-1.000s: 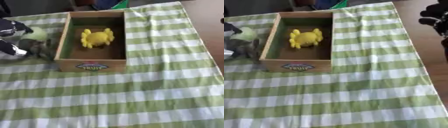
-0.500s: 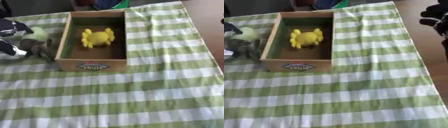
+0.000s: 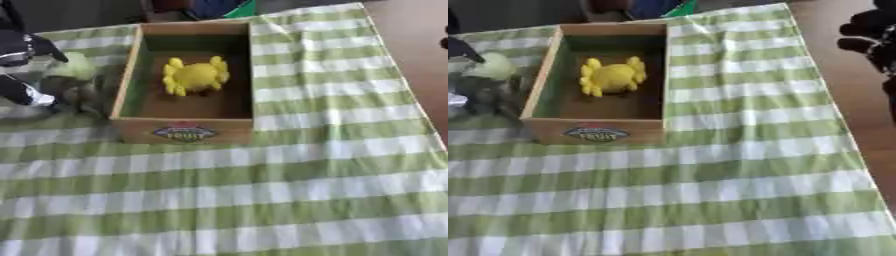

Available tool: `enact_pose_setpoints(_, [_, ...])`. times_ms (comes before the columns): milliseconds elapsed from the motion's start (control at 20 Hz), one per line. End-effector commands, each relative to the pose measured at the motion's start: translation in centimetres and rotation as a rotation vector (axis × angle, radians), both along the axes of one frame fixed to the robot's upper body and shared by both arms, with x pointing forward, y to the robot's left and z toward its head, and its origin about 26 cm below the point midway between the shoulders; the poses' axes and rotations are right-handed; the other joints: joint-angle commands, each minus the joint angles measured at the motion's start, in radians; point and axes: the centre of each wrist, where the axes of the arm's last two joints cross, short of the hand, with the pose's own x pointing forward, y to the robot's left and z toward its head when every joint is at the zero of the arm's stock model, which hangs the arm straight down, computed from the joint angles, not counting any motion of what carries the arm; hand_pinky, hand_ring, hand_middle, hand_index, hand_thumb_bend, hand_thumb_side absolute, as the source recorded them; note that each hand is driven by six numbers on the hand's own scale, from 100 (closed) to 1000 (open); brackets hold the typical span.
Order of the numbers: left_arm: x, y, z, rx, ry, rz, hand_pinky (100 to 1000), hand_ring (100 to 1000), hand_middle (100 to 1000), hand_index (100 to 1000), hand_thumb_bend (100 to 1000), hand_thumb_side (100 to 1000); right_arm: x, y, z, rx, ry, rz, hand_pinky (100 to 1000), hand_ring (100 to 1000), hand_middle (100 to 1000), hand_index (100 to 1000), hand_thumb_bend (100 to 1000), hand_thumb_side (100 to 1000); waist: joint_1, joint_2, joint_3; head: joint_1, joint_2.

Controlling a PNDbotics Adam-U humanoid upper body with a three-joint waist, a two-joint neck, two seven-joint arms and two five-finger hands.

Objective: Pick up objects on the table and place them in the box.

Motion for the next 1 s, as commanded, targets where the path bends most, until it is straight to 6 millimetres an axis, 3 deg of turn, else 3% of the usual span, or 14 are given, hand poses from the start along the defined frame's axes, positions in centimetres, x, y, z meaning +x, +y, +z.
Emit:
enact_pose_setpoints(50, [-0.6, 0.5, 1.8, 0.061, 0.017, -0.033, 685, 824, 695, 839, 443, 624, -0.4, -0.1, 0.8, -0.023, -0.026, -0.010, 774, 768, 684, 827, 100, 1000, -0.003, -0.020, 0.001, -0.001, -0.001])
enact_pose_setpoints(300, [-0.8, 0.2, 2.1, 0.078, 0.015, -0.051, 658, 783, 617, 822, 437, 616, -0.4, -0.2, 0.7, -0.023, -0.022, -0.013, 774, 769, 683, 826, 100, 1000, -0.005, -0.020, 0.006, -0.003, 0.003])
enact_pose_setpoints(1000, [-0.6, -0.2, 0.9, 0.153, 0.097, -0.082, 641, 738, 586, 800, 447, 657, -0.4, -0.2, 0.5, -0.011, -0.013, -0.023, 775, 771, 683, 825, 100, 1000, -0.006, -0.025, 0.002, 0.000, 0.002])
